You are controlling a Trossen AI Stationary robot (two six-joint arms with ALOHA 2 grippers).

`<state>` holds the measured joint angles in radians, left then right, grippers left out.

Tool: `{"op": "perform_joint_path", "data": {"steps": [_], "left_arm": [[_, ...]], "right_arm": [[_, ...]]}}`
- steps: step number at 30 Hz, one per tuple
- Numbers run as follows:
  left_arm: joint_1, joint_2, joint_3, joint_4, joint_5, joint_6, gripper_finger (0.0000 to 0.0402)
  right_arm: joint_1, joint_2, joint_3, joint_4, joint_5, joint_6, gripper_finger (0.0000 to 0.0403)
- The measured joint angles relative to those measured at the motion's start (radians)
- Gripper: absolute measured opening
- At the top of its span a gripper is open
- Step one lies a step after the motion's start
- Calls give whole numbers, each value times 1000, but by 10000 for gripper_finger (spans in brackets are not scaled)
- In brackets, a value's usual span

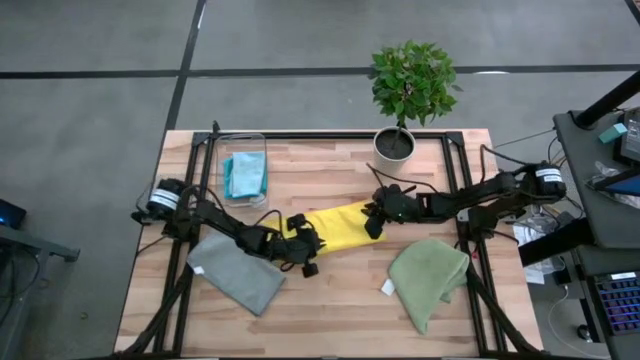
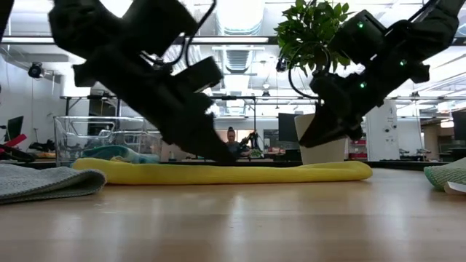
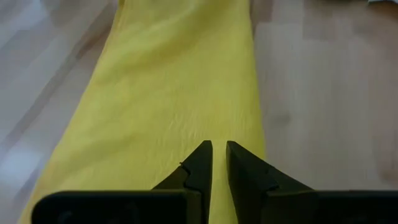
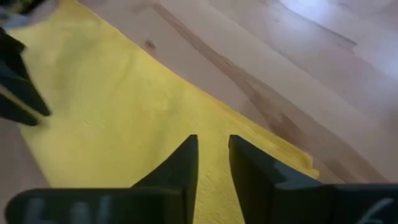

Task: Fold microfiber towels
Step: Fold the yellow microfiber towel

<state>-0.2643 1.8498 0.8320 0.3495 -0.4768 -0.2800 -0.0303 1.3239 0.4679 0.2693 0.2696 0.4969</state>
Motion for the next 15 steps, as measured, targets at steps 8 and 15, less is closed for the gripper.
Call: {"op": "perform_joint_path", "data": {"steps": [8,15], "left_arm": [[19,97,133,19,-3,59,33],[43,207,244,32,0,60,33]], "right_arm": [[34,129,0,90,63,-4,59],[39,205,2,108,121,6,59]]}}
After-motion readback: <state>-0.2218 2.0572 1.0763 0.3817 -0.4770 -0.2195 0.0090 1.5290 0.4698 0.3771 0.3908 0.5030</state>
